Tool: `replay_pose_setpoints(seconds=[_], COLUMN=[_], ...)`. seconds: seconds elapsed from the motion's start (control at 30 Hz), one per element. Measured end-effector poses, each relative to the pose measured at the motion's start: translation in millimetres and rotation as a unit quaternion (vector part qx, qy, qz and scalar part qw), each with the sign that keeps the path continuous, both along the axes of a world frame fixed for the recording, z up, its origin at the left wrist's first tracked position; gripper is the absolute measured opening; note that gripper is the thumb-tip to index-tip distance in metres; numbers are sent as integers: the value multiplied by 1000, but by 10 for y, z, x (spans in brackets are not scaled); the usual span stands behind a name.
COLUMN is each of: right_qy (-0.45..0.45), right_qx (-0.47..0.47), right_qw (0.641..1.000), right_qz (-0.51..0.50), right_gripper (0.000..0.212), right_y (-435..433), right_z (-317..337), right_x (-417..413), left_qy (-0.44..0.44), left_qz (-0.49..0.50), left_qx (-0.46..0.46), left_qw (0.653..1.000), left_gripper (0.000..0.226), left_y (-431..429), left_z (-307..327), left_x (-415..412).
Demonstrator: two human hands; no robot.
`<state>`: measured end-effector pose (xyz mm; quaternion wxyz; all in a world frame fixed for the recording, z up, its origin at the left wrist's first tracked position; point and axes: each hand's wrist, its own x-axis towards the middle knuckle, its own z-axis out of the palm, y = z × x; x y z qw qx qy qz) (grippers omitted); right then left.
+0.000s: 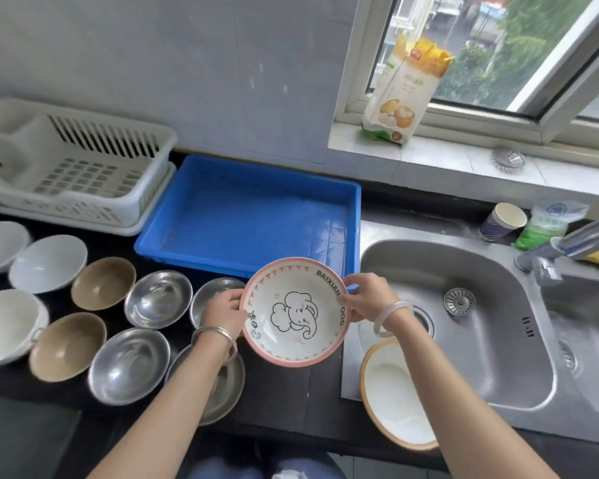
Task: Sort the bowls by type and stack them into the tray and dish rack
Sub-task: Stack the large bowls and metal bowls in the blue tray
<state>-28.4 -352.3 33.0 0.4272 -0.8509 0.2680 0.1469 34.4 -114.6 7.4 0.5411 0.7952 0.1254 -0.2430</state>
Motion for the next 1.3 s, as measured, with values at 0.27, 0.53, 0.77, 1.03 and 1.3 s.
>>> replay_pose_setpoints(seconds=[0.27, 0.53, 0.77, 1.03, 1.3], right_qy=[-49, -52, -8, 1, 19], right_qx=[69, 89, 101, 120, 312], right_qw=[994, 985, 975, 962, 908], right_qz=[-66, -140, -196, -246, -280], right_gripper=[16, 27, 30, 29, 36], right_y=[212, 635, 896, 1043, 1157], right_z=[117, -161, -586, -835, -721], right_x=[774, 1761, 2238, 2350, 2106], left_qy=[-39, -69, -42, -17, 100], left_qz=[86, 82, 51, 53, 96], left_qx=[-53, -51, -35, -48, -115], left_qw=[994, 993, 997, 997, 984], left_gripper=[25, 18, 29, 33, 31], left_y=[200, 378, 475, 540, 634], left_z=[225, 77, -294, -542, -600], left_x=[852, 1843, 2352, 2554, 2412])
